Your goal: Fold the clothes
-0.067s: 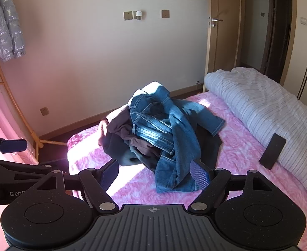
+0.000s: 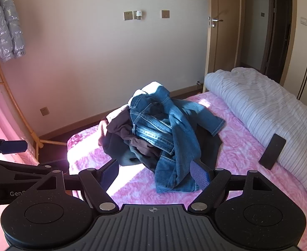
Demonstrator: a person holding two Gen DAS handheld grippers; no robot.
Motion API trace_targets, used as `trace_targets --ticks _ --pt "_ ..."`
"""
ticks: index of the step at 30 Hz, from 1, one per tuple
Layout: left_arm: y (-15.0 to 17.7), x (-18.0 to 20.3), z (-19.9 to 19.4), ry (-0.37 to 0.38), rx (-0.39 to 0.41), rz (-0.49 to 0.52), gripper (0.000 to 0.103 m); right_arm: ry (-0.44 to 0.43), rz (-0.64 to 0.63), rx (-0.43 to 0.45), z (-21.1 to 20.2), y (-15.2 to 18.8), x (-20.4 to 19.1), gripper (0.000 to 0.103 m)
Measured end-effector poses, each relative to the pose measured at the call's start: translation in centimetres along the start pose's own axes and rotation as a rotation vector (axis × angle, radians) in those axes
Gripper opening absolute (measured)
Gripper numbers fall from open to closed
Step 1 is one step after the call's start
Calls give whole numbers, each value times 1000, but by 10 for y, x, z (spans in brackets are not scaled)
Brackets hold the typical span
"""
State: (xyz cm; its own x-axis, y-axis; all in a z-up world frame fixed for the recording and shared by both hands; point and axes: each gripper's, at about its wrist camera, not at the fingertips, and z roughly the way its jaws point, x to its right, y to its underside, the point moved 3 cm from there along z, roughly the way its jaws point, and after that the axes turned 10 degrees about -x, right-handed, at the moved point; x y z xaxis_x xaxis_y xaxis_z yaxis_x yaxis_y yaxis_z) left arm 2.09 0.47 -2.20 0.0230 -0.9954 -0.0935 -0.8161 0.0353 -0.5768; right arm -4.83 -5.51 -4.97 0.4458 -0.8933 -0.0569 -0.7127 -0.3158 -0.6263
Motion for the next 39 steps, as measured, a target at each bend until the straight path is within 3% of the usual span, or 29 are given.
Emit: trace_targets --ticks 7,39 --pt "3 -4 2 40 -14 -31 86 -2 -5 8 0 2 1 79" --pt "9 -9 -4 -35 -14 -12 86 -20 -10 2 -3 9 -7 79"
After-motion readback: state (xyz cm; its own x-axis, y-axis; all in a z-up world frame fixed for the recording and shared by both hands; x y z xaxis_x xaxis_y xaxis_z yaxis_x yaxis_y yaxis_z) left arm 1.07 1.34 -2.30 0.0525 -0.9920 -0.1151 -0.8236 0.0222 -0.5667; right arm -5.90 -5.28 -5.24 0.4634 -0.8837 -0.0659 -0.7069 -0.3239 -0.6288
